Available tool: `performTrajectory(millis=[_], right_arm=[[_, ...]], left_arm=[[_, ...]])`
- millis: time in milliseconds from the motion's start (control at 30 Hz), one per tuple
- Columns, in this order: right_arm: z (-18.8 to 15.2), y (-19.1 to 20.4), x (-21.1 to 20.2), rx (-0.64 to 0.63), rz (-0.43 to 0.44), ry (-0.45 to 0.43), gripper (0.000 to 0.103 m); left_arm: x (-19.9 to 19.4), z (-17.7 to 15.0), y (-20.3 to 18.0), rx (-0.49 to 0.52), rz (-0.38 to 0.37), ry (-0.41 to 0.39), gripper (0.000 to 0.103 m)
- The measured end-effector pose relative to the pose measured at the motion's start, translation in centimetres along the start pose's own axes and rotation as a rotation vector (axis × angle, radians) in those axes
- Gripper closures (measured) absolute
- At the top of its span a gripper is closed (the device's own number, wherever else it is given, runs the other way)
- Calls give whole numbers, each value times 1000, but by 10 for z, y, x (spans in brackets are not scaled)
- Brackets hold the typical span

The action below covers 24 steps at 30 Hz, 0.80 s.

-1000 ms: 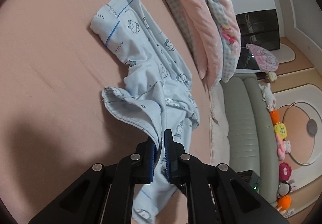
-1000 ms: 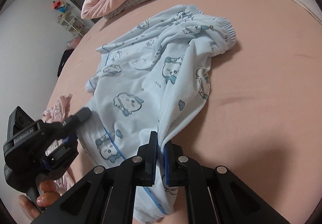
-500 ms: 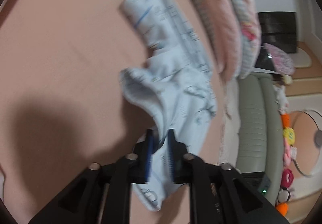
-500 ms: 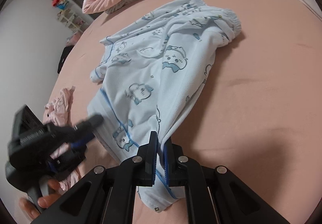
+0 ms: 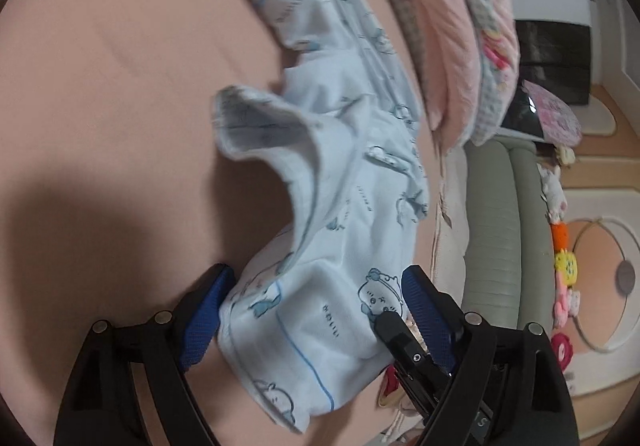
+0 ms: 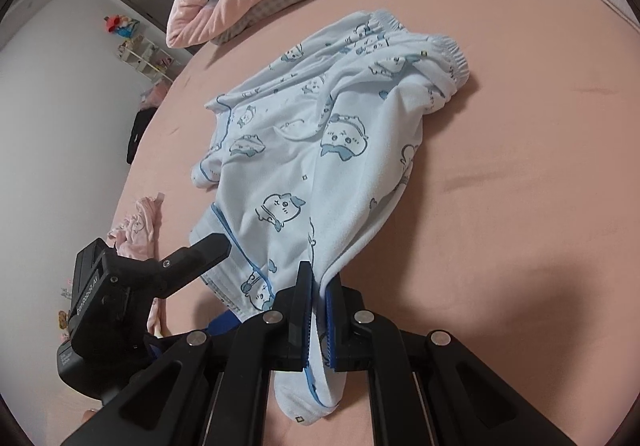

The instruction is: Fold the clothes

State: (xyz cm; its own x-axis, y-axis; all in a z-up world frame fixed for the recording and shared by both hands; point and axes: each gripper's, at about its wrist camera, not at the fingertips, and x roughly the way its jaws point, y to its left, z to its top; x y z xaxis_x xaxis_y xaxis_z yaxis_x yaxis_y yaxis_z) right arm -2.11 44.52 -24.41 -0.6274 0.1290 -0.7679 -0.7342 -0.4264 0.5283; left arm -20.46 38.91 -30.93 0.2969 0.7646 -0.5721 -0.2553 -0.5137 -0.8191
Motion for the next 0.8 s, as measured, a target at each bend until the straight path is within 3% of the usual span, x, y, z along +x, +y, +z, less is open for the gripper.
performTrajectory(millis=[100, 167, 233, 333, 500, 567, 633, 800], right_arm=[[1, -1, -5, 8, 13, -12, 99], [3, -2, -8, 15, 23, -17, 99], [4, -3, -12, 21, 27, -21, 99], [6, -5, -14, 20, 27, -18, 99], [6, -14, -11, 46, 27, -5, 97], [5, -22, -8, 75, 30, 3, 82], [2, -32, -1, 118, 33, 37, 34], [-10, -51, 9, 199, 106, 68, 32]], left_arm=[[4, -2, -6, 63, 13, -35, 19], [7, -4, -10, 103, 16, -55, 27], [16, -6, -10, 127, 48, -31, 60], [22, -7, -3, 115, 73, -31, 88], [18, -4, -3, 91, 29, -25, 92], [13, -3, -9, 117, 25, -35, 92], [12, -3, -13, 137, 26, -38, 92], [11, -3, -24, 184, 29, -42, 92]])
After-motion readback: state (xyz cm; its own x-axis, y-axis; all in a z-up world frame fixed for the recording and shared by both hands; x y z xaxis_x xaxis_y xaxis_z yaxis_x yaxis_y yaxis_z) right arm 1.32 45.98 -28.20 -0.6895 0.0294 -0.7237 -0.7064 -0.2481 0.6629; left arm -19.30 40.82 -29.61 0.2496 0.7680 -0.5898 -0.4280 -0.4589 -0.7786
